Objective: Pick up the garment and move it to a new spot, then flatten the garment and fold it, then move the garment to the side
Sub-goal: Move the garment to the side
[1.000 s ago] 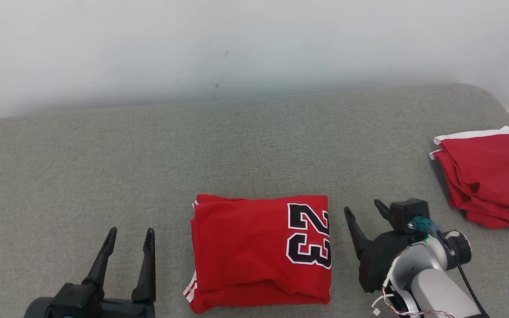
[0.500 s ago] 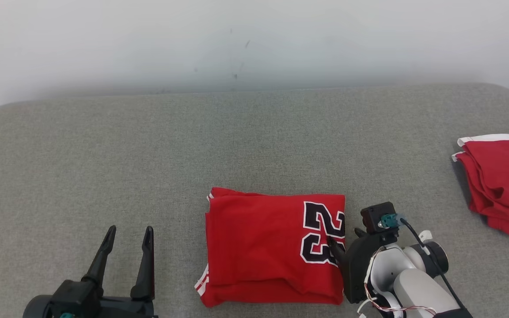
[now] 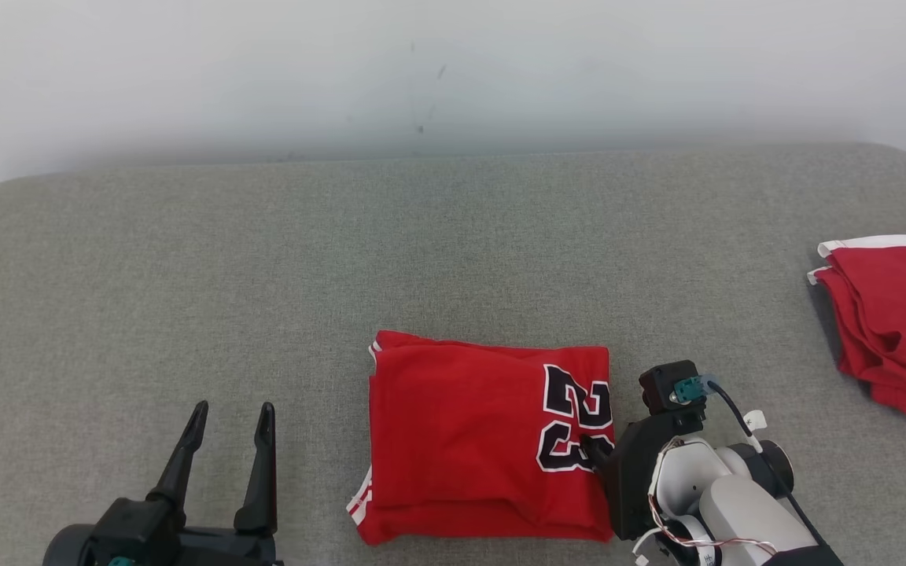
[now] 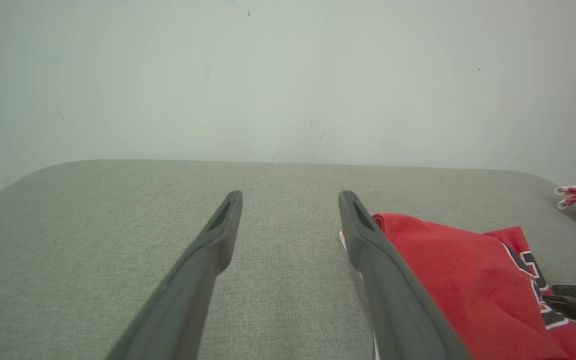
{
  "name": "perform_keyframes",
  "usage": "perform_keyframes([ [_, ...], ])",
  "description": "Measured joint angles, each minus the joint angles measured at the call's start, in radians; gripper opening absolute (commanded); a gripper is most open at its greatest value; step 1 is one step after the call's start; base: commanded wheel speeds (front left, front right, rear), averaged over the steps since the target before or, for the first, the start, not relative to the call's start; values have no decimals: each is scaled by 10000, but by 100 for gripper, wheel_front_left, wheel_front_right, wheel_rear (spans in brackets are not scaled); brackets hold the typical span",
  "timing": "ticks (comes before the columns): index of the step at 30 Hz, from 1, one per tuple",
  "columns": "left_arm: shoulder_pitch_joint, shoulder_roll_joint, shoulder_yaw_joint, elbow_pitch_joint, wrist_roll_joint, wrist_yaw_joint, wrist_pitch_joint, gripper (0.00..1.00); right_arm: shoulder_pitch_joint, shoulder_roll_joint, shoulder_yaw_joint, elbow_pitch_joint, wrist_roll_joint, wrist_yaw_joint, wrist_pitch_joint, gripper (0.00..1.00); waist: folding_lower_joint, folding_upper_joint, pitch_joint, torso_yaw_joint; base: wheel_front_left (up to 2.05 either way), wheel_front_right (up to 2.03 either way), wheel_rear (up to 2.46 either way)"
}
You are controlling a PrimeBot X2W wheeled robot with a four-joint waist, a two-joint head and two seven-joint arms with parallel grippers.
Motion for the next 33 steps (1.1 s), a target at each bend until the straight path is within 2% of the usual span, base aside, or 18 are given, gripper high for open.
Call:
perform_keyframes([
  [3, -12, -29, -35, -4, 0, 0, -46, 100, -60, 4, 27, 10, 23, 2, 128, 100, 0, 0, 34, 10, 0, 0, 0],
  [4, -24, -42, -73, -13, 0, 0, -73, 100, -76, 4, 25, 4, 58, 2, 194, 76, 0, 0, 54, 19, 0, 0, 0],
  [5, -42, -61, -100, -13, 0, 0, -77, 100, -115, 2, 29, 2, 79, 4, 213, 16, 0, 0, 76, 32, 0, 0, 0],
  [6, -65, -79, -98, -10, 0, 0, -77, 100, -178, 2, 46, 6, 82, 35, 265, 0, 0, 0, 95, 47, 0, 0, 0],
  [11, -169, -86, -71, 4, -15, 6, -81, 100, -370, 19, 121, -115, 81, 88, 447, 0, 1, 0, 163, 102, 0, 0, 0],
  [17, -166, -84, 52, 44, -52, 19, -86, 100, -370, -428, 75, -844, 36, 171, 694, 0, 1, 0, 157, 79, 0, 0, 0],
  [22, -128, -67, 207, 59, -96, 104, -88, 100, -371, -1193, 4, -1845, -23, 336, 1099, 0, 1, 0, 132, -51, 0, 0, 0],
  [26, -101, -56, 209, 56, -132, 100, -88, 100, -500, -1776, -267, -2556, -113, 336, 1430, 0, 1, 0, 119, -240, 0, 0, 0],
  [30, -108, -65, 176, 58, -134, 98, -92, 100, -691, -2625, -890, -3218, -125, 163, 1672, 0, 1, 0, 108, -382, 0, 0, 0],
  [33, -106, -58, 182, 65, -134, 96, -119, 100, -922, -2972, -1218, -3661, -125, 96, 1941, 0, 1, 0, 88, -454, 0, 0, 0],
])
